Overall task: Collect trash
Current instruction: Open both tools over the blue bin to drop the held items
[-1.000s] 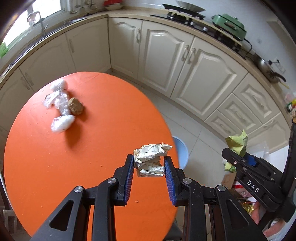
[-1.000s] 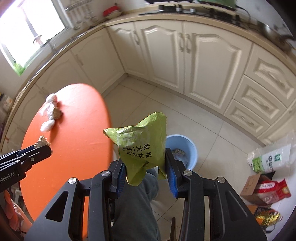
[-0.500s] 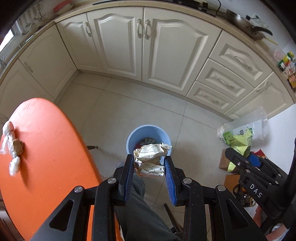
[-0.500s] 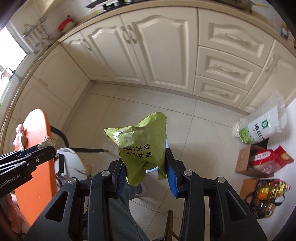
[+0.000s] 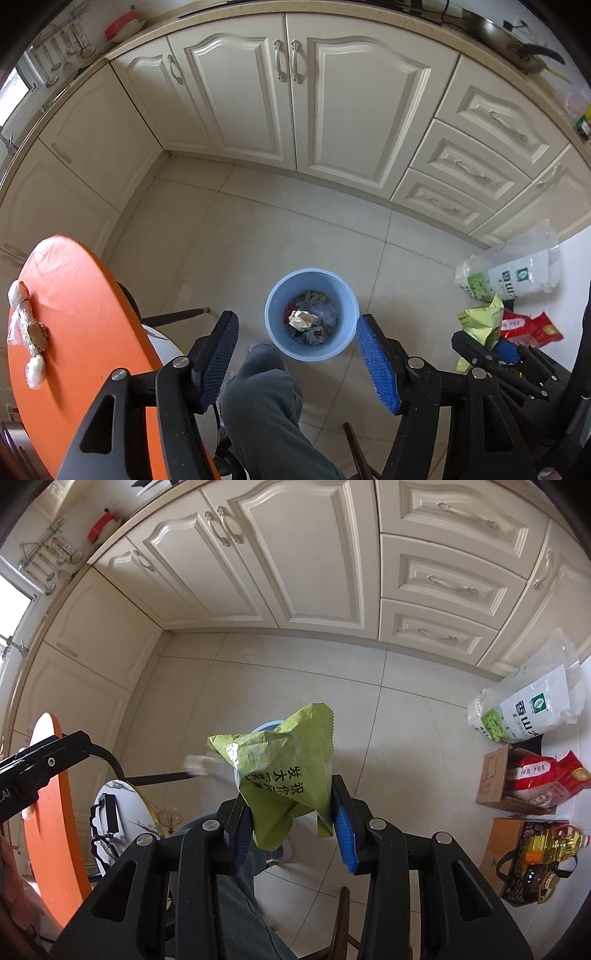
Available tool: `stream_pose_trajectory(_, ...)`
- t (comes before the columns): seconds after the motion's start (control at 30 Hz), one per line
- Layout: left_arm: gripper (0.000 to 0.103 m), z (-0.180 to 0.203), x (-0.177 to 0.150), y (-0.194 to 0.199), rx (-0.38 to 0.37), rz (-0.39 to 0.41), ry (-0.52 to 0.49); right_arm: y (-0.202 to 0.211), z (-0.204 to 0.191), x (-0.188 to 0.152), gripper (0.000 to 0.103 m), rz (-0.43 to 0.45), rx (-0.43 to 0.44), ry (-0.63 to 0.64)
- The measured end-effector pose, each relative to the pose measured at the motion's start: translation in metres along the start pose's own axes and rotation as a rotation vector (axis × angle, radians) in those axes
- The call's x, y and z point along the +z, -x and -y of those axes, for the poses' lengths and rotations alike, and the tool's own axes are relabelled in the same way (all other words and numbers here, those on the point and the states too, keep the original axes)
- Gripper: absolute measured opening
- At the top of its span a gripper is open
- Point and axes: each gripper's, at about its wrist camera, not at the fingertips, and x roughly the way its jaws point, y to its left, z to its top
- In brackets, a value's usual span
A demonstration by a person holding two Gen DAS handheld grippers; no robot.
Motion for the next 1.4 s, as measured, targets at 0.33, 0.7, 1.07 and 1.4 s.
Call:
stream_pose_trajectory(0.33,0.062,-0.012,-0.005,-0.008,0.024,-0.027,0.034,-0.015,-0.030,0.009,0.041,-0.019,0.032,0.061)
stream_pose_trajectory(0.7,0.062,-0.037,-0.012,-0.002,0.034,-0.030,0.079,-0.012,-0.050,0.020,0.090,-0.012,0.048,0.048)
stream_pose_trajectory(1.07,0.062,-0.040,-0.026,0.017,0.017,-0.012,0.067,-0.004,-0.043,0.010,0.090,-0.024,0.026,0.028)
stream_pose_trajectory(1.4,0.062,-0.057,-0.060,0.057,0.014,0.032,0.088,0.026,-0.054,-0.007,0.090,0.017,0.025,0.041)
